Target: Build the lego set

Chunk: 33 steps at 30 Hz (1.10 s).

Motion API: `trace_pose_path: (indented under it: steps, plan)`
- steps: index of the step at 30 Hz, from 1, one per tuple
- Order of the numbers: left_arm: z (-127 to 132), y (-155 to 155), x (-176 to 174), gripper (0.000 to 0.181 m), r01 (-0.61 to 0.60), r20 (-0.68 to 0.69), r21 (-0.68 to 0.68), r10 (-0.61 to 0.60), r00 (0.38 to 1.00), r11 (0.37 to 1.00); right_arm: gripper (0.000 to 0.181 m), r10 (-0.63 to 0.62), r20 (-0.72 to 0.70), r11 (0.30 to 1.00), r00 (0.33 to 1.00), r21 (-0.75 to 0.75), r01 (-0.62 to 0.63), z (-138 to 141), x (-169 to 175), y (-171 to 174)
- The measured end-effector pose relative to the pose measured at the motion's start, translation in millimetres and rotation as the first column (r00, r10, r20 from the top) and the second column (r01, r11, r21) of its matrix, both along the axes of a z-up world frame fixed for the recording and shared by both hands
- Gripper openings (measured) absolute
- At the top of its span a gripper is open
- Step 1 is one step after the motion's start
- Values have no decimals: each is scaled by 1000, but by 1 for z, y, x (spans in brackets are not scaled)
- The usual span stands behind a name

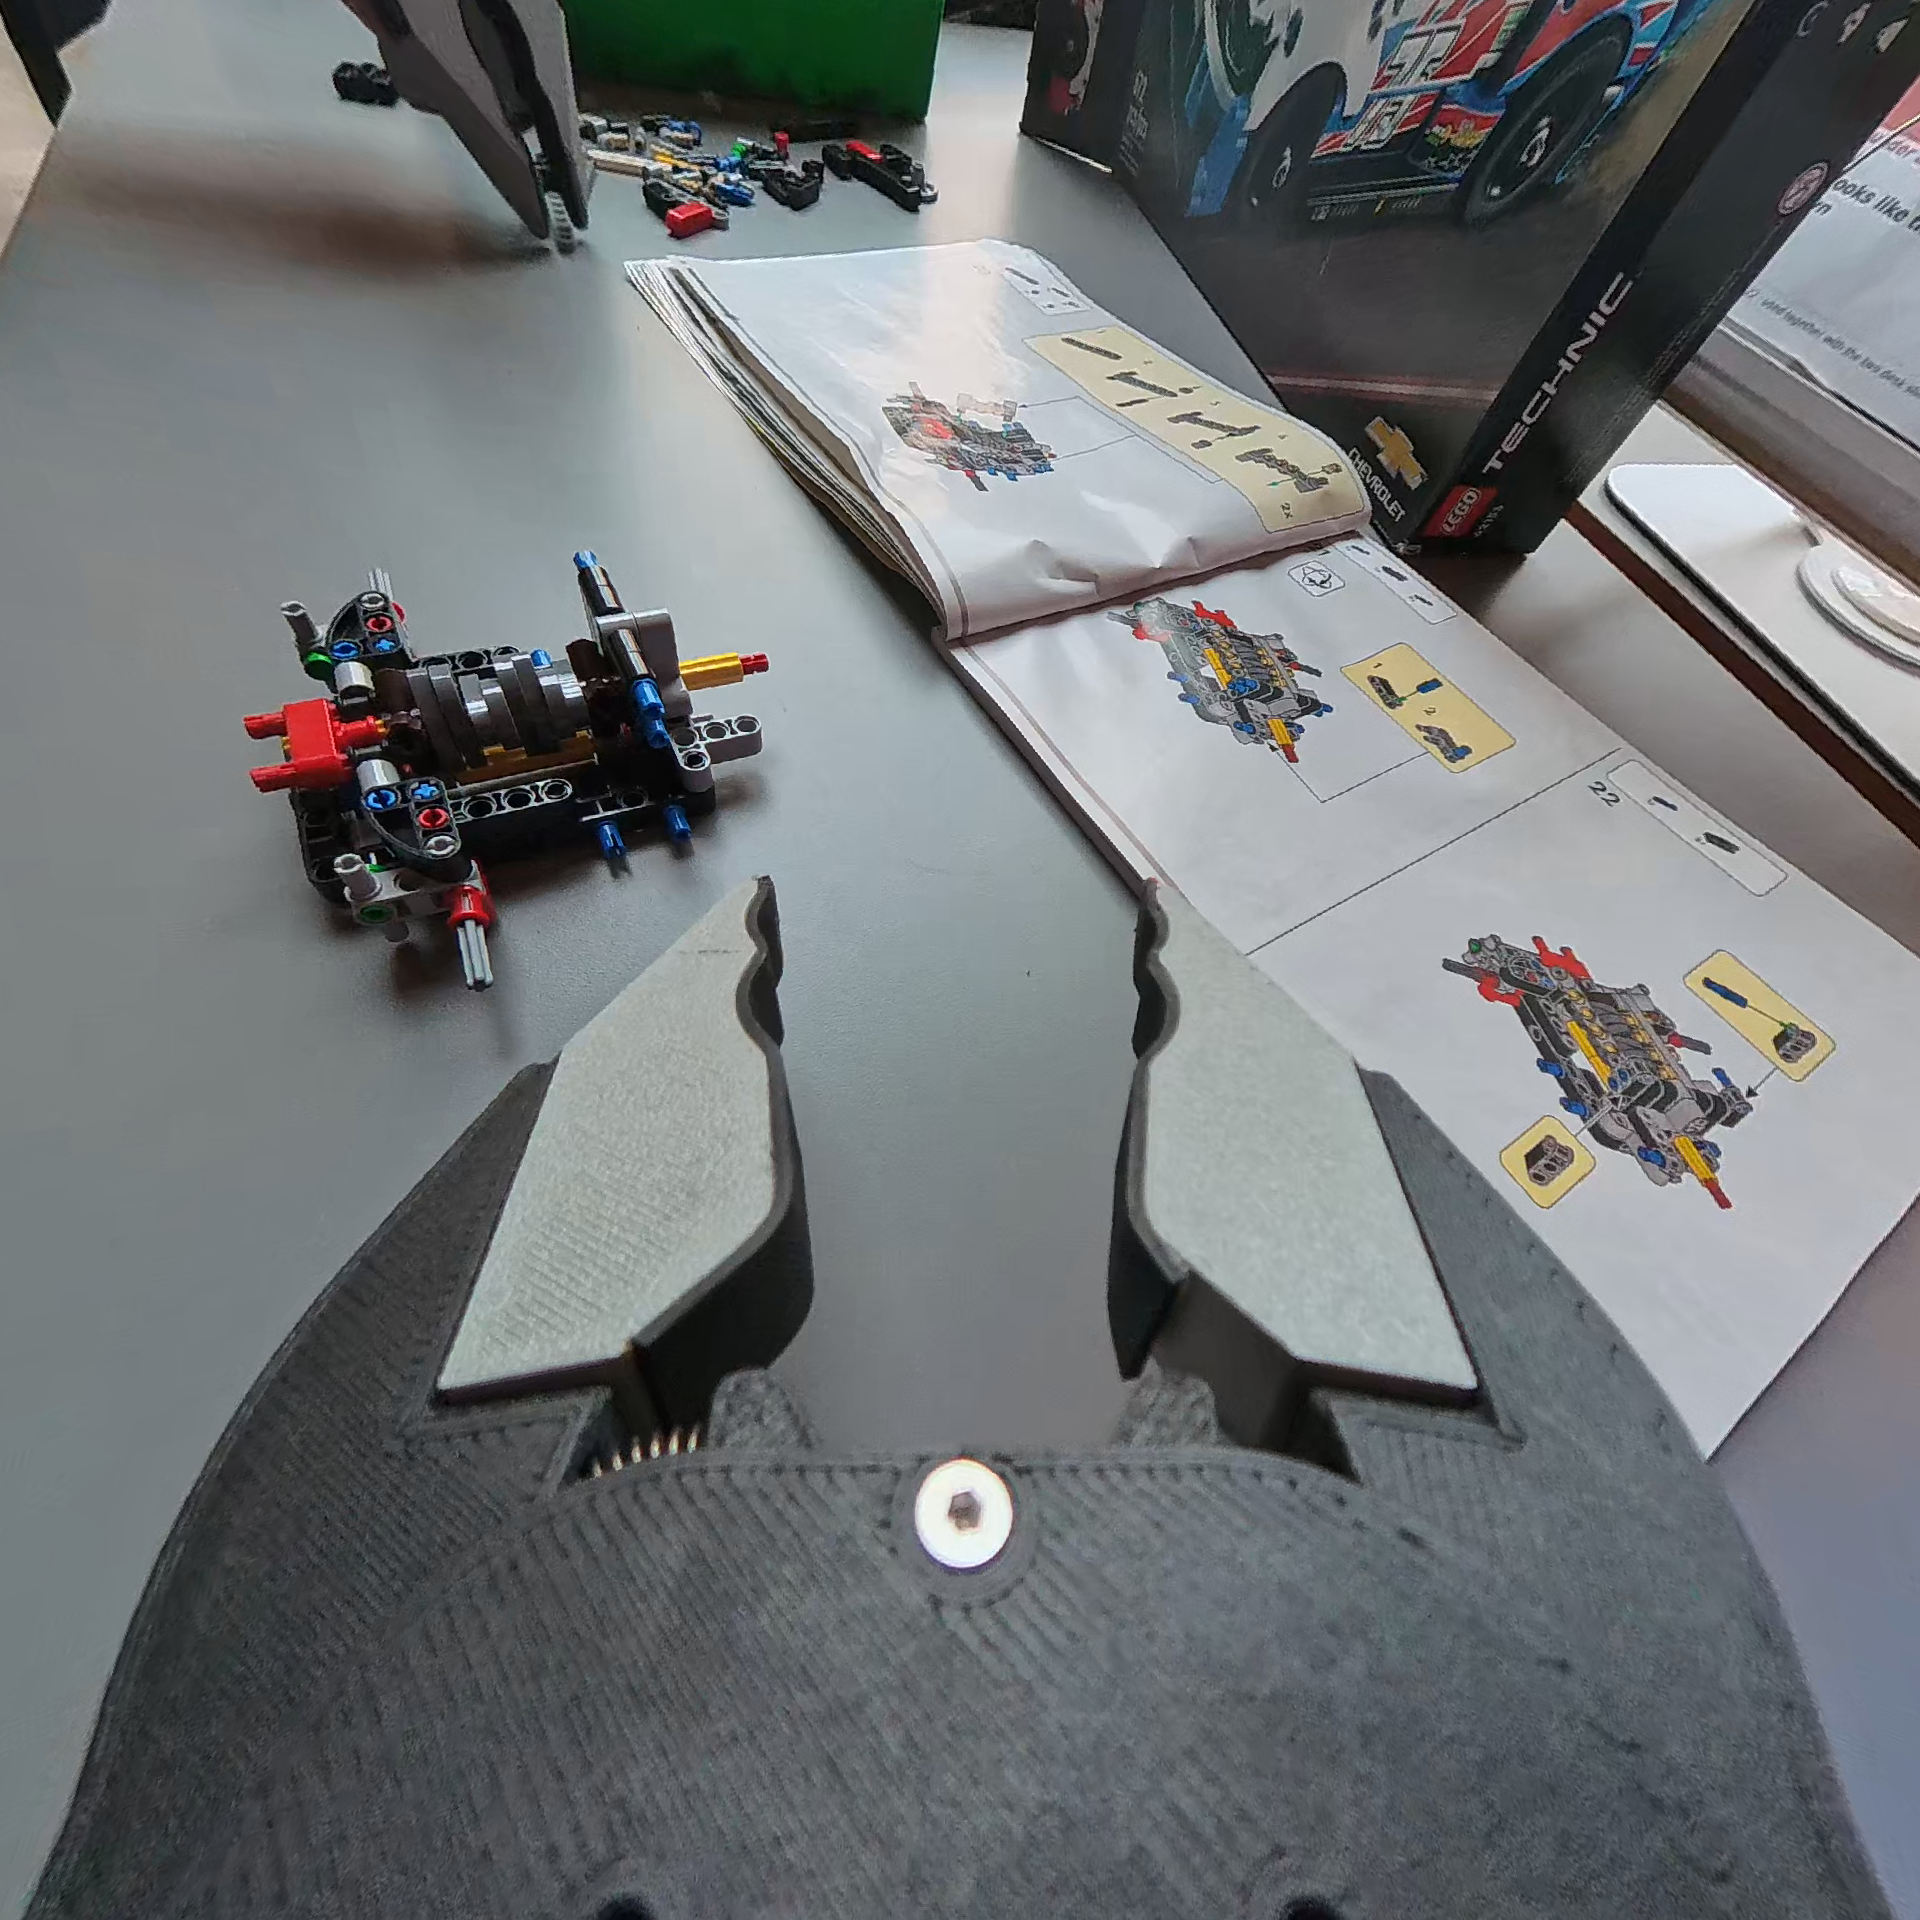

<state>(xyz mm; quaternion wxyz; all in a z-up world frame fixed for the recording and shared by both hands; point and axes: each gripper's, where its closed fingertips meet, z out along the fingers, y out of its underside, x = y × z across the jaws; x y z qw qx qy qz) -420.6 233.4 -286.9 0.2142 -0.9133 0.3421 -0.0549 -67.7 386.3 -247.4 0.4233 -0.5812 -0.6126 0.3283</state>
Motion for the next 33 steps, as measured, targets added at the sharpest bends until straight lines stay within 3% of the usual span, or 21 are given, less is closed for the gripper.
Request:
trace_pose_path:
  steps: [7,17,21,26,30,33]
  plan:
    - [-1,7,13,4,-4,0,4,4,1000,1000,64,25,12,1000,1000,10,-25,-2,-1,-6]
    - [-3,35,174,4,119,93,104,-129,987,987,63,38,39,999,998,30,-40,-6,-3,-11]
    - [1,37,201,7,187,115,121,-201,973,975,63,30,16,999,999,33,-30,-2,-2,-10]
    - [36,28,201,23,123,296,170,-170,940,978,62,16,-25,999,1000,30,-15,5,0,-8]
    - [58,25,169,32,-60,365,242,-34,930,969,65,-16,-67,1000,998,19,18,12,1,-2]
    - [65,31,141,37,-212,406,368,49,913,905,70,-59,-121,998,991,16,62,22,5,6]
